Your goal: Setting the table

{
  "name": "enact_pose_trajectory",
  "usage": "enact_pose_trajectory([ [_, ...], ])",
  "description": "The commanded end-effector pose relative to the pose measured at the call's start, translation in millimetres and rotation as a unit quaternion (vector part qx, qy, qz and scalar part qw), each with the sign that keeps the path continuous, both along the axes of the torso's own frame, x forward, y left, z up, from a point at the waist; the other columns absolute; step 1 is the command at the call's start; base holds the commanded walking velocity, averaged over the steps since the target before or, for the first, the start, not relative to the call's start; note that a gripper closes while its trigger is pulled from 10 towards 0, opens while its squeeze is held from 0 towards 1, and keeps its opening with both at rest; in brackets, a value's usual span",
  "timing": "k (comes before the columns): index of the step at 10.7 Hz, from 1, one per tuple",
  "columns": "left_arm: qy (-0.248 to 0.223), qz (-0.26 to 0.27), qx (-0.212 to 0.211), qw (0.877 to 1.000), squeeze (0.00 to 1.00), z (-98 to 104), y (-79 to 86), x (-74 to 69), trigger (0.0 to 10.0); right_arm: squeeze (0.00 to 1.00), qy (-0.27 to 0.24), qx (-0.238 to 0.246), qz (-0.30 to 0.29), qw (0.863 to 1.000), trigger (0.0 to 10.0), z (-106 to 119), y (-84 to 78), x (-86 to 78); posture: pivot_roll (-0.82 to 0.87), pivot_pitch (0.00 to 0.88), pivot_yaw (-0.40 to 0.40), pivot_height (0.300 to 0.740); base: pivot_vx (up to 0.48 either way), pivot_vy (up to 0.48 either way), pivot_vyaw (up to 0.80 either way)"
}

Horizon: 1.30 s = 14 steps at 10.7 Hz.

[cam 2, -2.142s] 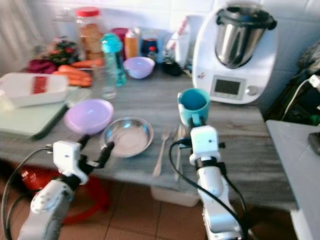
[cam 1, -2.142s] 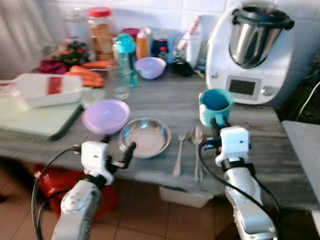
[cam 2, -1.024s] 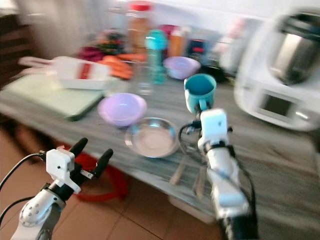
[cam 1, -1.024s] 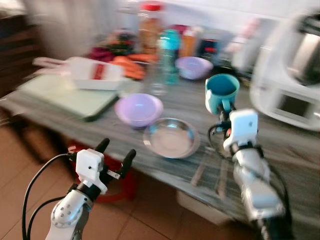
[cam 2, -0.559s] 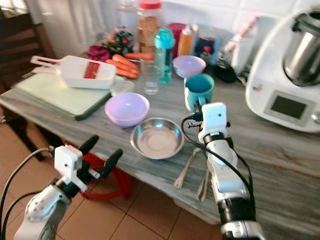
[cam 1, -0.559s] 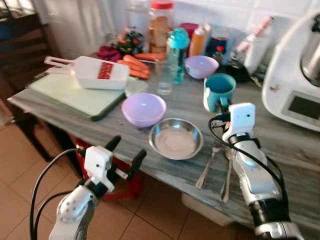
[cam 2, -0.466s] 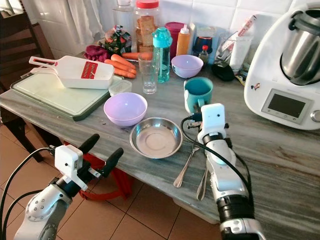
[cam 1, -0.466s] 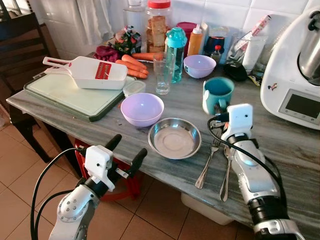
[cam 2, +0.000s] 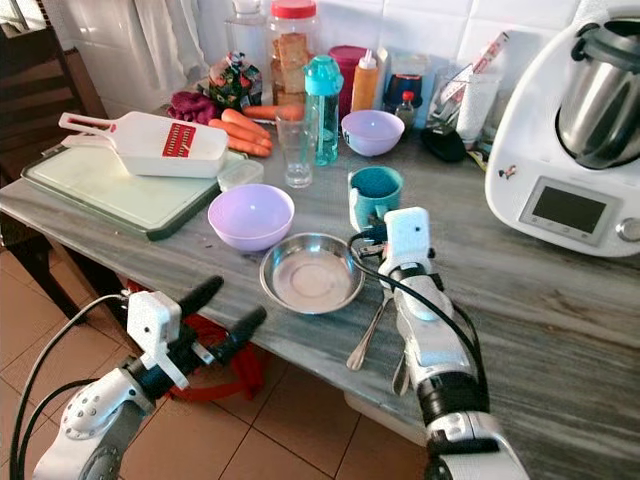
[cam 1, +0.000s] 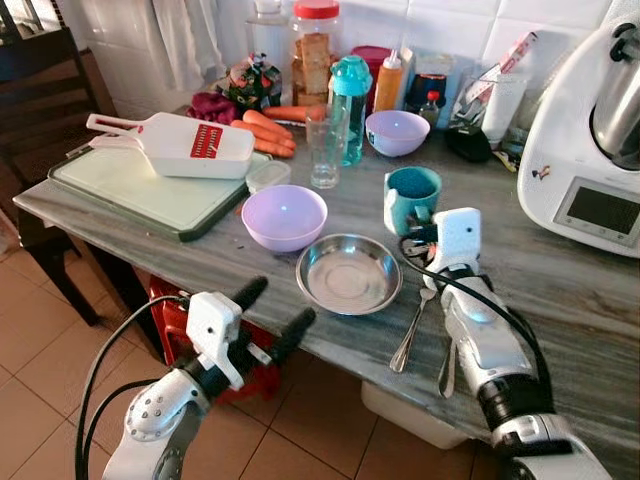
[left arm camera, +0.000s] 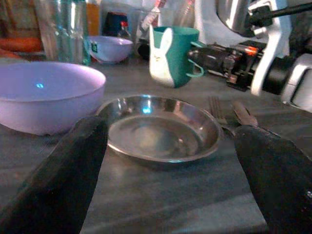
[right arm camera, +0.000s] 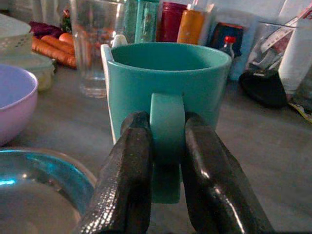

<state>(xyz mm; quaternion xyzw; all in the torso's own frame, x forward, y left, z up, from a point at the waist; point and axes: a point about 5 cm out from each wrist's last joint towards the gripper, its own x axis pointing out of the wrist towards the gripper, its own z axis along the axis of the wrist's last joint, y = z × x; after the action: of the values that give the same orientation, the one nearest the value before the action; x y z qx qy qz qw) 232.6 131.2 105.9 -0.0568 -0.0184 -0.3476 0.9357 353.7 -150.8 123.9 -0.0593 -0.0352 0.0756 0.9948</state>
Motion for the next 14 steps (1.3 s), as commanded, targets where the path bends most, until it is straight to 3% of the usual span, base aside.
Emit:
enact_pose_trajectory([
  [1, -0.003, -0.023, 0.000, 1.000, 0.00, 5, -3.0, 1.1, 10.0, 0.00, -0.014, -0.004, 0.000, 1.000, 10.0, 6, 2.2, 3.5, 0.19, 0.000, -0.043, 0.740, 0.000, 0.000, 0.00],
  [2, 0.004, -0.047, 0.001, 0.999, 0.00, 5, -5.7, 1.4, 10.0, 0.00, -0.002, -0.001, -0.009, 1.000, 10.0, 2, -0.7, 4.4, 0.19, 0.000, -0.044, 0.740, 0.000, 0.000, 0.00],
  [9, 0.027, -0.067, 0.012, 0.997, 0.00, 1, 0.8, -3.5, 10.0, 0.00, 0.030, 0.019, -0.001, 0.999, 10.0, -15, 0.6, 4.3, 0.18, 0.000, -0.036, 0.740, 0.000, 0.000, 0.00],
  [10, 0.027, -0.069, 0.012, 0.997, 0.00, 3, -0.2, -1.7, 10.0, 0.36, 0.032, 0.021, 0.001, 0.999, 10.0, -16, 1.1, 4.2, 0.18, 0.000, -0.036, 0.740, 0.000, 0.000, 0.00],
  [11, 0.029, -0.071, 0.014, 0.997, 0.00, 3, -0.3, -2.3, 10.0, 1.00, 0.033, 0.022, 0.000, 0.999, 10.0, -18, 1.0, 3.6, 0.18, 0.000, -0.035, 0.740, 0.000, 0.000, 0.00],
  [14, 0.038, -0.075, 0.017, 0.996, 0.00, -3, 0.3, -6.1, 10.0, 1.00, 0.032, 0.019, -0.007, 0.999, 10.0, -21, -1.8, 1.8, 0.17, 0.000, -0.029, 0.740, 0.000, 0.000, 0.00],
])
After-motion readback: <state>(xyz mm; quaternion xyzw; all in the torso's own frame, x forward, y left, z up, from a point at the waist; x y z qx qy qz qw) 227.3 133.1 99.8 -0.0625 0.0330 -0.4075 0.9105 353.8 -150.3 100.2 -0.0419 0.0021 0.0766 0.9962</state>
